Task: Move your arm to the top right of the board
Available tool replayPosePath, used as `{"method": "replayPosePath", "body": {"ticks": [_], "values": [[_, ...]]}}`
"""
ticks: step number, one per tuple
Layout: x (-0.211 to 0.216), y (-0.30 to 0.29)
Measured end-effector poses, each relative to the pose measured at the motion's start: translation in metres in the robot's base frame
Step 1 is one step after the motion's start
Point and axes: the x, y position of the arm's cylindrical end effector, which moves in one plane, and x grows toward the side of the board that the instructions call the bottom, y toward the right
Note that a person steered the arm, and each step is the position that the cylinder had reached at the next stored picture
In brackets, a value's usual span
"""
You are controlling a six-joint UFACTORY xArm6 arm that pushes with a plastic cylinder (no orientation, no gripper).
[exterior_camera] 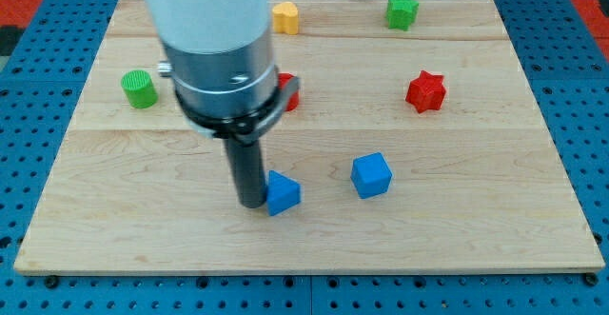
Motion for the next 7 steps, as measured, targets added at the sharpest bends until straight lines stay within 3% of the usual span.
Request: {"method": "replayPosePath", "body": {"ticks": [2,3,4,5,7], "values": [[-0.025,0.070],[-0.030,0.053],[-0.069,0.025],[-0.118,0.079],[-0.199,0.076]]}}
